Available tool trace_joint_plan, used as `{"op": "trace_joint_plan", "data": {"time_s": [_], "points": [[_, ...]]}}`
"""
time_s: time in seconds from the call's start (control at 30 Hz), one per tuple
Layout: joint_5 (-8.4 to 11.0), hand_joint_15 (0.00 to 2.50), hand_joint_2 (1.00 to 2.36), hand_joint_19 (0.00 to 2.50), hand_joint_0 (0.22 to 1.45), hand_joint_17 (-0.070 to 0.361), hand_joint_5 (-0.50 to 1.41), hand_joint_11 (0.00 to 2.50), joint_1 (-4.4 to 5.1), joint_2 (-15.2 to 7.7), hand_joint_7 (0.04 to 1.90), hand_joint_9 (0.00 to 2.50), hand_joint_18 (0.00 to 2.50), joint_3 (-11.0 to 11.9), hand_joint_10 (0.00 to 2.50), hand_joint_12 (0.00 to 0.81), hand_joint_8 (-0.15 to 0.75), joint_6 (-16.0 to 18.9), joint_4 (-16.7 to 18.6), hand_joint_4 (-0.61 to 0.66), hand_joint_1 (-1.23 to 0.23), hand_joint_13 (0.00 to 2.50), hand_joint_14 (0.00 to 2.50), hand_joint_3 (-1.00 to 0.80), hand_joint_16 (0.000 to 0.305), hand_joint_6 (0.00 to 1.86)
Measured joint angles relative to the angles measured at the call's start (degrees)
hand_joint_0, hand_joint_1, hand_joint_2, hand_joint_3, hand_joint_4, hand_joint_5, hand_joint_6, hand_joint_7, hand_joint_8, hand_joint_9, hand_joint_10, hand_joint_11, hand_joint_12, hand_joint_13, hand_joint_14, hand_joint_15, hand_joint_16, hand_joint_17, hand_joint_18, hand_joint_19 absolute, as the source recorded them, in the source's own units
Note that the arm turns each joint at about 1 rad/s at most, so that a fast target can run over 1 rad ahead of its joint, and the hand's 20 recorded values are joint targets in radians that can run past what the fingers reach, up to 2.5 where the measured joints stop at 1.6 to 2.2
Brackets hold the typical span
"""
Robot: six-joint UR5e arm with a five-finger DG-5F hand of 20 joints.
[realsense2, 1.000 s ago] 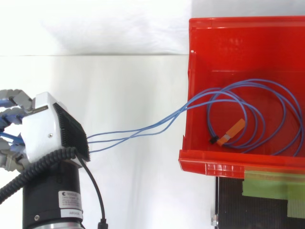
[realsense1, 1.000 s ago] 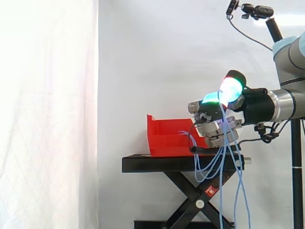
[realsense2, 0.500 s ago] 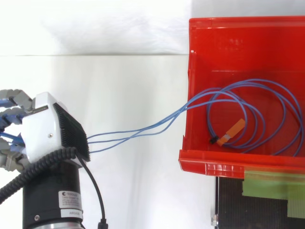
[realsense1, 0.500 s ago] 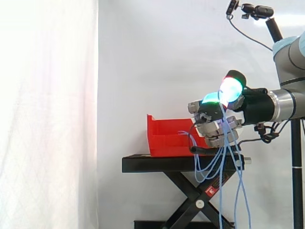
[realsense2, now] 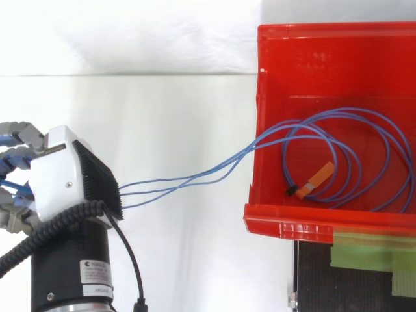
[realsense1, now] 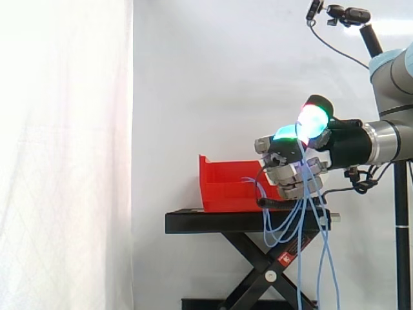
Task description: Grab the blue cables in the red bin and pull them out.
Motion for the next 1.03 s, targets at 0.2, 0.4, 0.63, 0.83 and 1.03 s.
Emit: {"op": "trace_joint_plan", "data": {"time_s": [0.2, 0.4, 0.63, 0.83, 1.03], "points": [[-0.01, 1.55, 1.0, 1.75, 0.96, 0.083, 0.76, 0.9, 0.0, 0.0, 0.56, 1.19, 1.39, 0.0, 0.03, 0.279, 0.24, 0.0, 0.0, 0.01, -0.9, 1.44, 1.08, -0.94, 0.037, 1.06], [0.0, 1.56, 1.0, 1.74, 0.96, 0.082, 0.76, 0.91, -0.01, 0.0, 0.55, 1.19, 1.39, 0.0, 0.03, 0.272, 0.238, 0.0, 0.0, 0.01, -0.9, 1.44, 1.07, -0.93, 0.037, 1.07], [0.02, 1.57, 1.0, 1.74, 0.96, 0.084, 0.76, 0.91, 0.0, 0.0, 0.56, 1.19, 1.39, 0.0, 0.03, 0.28, 0.246, 0.0, 0.0, 0.01, -0.9, 1.44, 1.07, -0.94, 0.037, 1.06], [0.01, 1.56, 1.0, 1.74, 0.96, 0.082, 0.76, 0.91, 0.0, 0.0, 0.55, 1.19, 1.39, 0.0, 0.03, 0.281, 0.237, 0.0, 0.0, 0.01, -0.9, 1.44, 1.07, -0.94, 0.037, 1.06], [0.02, 1.57, 1.0, 1.74, 0.96, 0.082, 0.76, 0.91, -0.01, 0.0, 0.56, 1.19, 1.39, 0.0, 0.03, 0.272, 0.237, 0.0, 0.0, 0.01, -0.9, 1.44, 1.07, -0.95, 0.037, 1.06]]}}
